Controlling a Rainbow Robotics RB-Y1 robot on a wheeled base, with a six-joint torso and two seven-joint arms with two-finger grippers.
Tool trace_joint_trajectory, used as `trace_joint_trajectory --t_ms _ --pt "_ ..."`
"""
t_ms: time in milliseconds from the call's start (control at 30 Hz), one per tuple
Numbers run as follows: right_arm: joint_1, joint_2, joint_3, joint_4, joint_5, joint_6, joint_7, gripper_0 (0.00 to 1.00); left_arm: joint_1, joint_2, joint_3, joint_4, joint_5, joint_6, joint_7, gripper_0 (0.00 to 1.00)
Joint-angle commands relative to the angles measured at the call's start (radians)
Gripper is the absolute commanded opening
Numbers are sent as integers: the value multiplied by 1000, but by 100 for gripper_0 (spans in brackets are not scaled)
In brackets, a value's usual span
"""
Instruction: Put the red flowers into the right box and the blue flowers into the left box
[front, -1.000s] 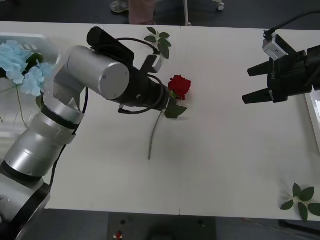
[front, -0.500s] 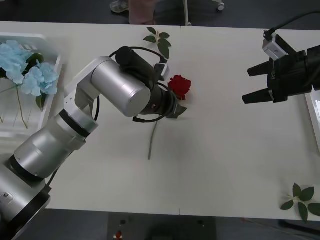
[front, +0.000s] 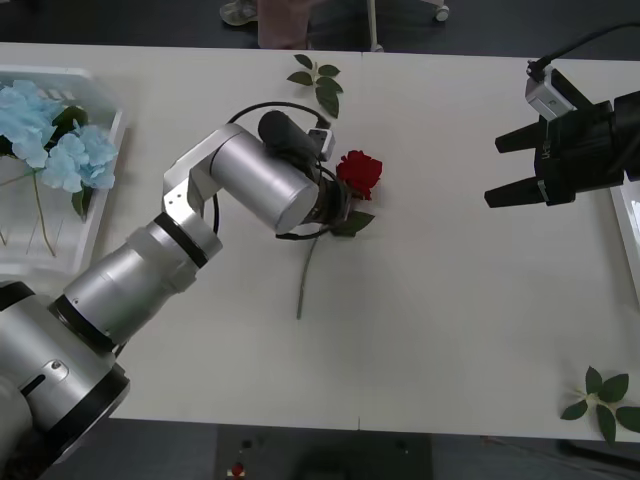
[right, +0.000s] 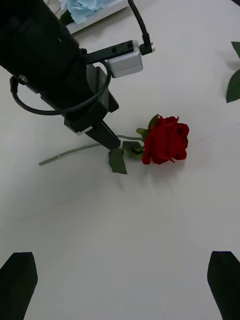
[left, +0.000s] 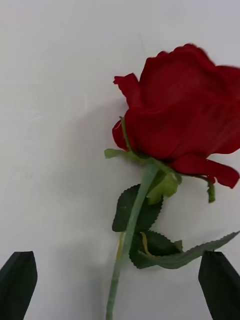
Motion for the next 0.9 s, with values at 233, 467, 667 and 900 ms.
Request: trace_joint_trajectory --t_ms 233,467,667,900 --pt "-19 -5 -11 -9 -7 -4 -15 100 -106 -9 -132 114 -11 -63 74 94" --pt "-19 -5 -11 -9 -7 -4 -15 100 -106 -9 -155 114 -10 -72 91 94" --pt "-19 -5 -11 -9 -7 -4 -15 100 -106 -6 -191 114 -11 -82 109 94" --pt "-19 -5 -11 -9 -7 -4 -15 100 -106 -2 -218 114 -22 -108 126 1"
